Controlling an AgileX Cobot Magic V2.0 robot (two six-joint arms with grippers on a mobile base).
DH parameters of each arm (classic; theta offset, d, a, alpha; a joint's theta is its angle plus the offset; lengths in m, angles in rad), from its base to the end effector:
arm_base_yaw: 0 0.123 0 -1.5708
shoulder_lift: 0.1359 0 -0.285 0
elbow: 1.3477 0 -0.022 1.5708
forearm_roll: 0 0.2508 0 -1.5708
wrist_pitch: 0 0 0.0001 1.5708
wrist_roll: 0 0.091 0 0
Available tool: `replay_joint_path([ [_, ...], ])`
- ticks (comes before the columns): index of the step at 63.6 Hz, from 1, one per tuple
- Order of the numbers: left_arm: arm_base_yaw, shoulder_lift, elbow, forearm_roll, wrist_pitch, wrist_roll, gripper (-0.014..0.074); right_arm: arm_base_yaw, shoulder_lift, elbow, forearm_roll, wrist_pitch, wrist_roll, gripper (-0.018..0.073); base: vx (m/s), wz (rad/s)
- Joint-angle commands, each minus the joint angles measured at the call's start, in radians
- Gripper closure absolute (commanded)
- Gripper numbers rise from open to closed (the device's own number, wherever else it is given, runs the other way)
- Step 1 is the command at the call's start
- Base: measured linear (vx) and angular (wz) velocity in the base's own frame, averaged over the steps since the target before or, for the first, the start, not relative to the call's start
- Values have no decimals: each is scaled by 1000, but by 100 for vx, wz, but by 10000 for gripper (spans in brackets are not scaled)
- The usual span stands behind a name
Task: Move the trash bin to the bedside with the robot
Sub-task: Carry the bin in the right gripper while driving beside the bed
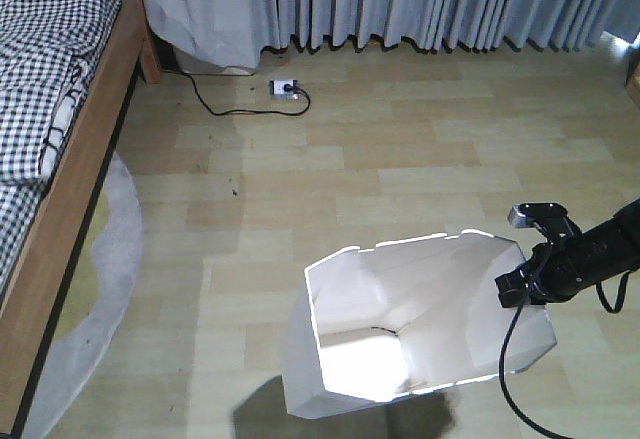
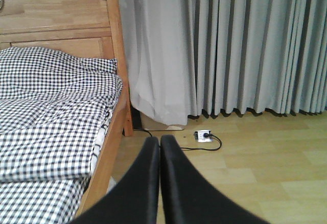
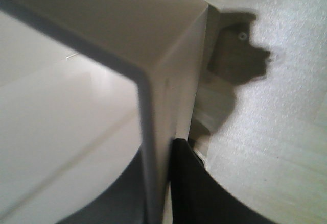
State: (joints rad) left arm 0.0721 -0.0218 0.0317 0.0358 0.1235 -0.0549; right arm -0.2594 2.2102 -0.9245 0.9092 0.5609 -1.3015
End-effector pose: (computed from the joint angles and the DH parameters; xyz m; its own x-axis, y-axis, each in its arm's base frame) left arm 0.0559 0.0044 0.1925 -0.0445 -0.0226 -0.9988 -0.0773 0.9968 -0.0192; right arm 0.3109 -0.0429 0.0184 -0.9655 -0.1726 -0.1952 -0.2357 0.8980 0.3716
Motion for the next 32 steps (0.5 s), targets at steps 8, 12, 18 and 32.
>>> replay_joint_path([
  [8, -3, -5, -24, -2, -73, -4, 603, -4, -69, -14, 71, 166, 3, 564, 33, 3],
  [12, -3, -5, -24, -2, -73, -4, 603, -4, -69, -14, 71, 164, 3, 564, 32, 4],
  [18, -3, -5, -24, -2, -73, -4, 603, -4, -69, -14, 71, 164, 3, 564, 31, 4],
  [32, -3, -5, -24, -2, -73, -4, 603, -4, -69, -14, 71, 164, 3, 564, 29, 7],
])
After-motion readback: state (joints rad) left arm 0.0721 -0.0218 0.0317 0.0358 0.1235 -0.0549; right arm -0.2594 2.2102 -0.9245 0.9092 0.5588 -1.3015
